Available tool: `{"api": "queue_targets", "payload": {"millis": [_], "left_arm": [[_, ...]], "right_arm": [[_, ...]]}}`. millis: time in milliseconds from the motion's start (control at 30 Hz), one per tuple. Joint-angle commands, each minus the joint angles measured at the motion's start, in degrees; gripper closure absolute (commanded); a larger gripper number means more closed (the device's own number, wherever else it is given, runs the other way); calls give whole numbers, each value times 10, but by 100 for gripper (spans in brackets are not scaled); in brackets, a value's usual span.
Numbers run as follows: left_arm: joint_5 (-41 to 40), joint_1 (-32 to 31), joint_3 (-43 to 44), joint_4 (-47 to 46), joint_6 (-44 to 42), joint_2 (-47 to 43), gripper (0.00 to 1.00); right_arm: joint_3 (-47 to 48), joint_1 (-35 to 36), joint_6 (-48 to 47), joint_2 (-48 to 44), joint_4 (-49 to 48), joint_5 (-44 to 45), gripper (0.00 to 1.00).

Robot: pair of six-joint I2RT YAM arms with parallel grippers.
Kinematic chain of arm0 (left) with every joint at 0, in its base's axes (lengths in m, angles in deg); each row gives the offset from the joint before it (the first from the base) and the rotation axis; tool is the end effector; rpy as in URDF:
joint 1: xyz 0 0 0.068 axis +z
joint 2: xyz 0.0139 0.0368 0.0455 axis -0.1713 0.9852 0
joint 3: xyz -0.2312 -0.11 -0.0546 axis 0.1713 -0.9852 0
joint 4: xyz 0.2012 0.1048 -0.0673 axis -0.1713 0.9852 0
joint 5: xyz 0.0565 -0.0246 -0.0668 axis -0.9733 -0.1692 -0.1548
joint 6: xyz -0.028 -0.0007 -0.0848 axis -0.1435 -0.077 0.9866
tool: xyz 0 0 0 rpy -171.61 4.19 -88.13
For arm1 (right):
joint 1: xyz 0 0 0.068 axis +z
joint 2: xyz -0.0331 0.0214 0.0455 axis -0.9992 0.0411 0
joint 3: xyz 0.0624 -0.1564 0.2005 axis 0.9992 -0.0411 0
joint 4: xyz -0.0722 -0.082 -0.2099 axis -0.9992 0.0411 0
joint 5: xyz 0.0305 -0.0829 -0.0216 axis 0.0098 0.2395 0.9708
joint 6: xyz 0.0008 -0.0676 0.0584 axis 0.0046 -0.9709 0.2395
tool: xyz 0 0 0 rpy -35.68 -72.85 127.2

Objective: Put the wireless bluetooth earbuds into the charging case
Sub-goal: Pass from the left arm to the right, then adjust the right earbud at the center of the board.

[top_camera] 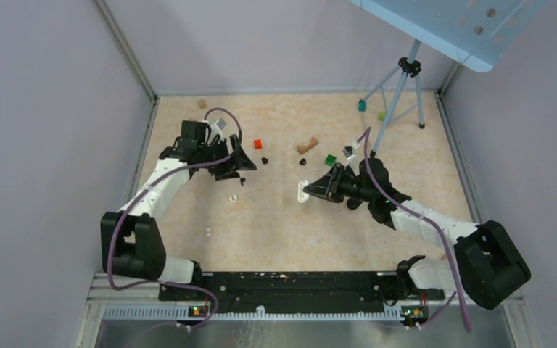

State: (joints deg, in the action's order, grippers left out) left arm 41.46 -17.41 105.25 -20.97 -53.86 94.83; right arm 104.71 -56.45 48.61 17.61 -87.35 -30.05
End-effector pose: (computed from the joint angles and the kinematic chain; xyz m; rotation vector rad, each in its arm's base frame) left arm 0.2901 -0.0884 0.2328 -0.1178 2.4731 -1.0901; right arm 0.2170 0.1744 0.2076 0.1637 2.1773 1.4527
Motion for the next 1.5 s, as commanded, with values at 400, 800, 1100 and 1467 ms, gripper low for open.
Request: {"api": "queue_targets", "payload": {"millis": [400,800,1100,1467], "left_arm": [[-245,-40,-131,-15,-33,-72,51],[-246,-43,-130,-66,-32,4,56],[-259,-43,-114,-67,-45,36,55],[-270,-42,-52,-46,-79,100,55]], "right_arm": [[45,-7,-33,-15,34,13,100],[41,-7,-35,-38,67,29,100],[43,-7,-37,-40,75,33,100],[49,-7,-44,-43,98,41,100]]}}
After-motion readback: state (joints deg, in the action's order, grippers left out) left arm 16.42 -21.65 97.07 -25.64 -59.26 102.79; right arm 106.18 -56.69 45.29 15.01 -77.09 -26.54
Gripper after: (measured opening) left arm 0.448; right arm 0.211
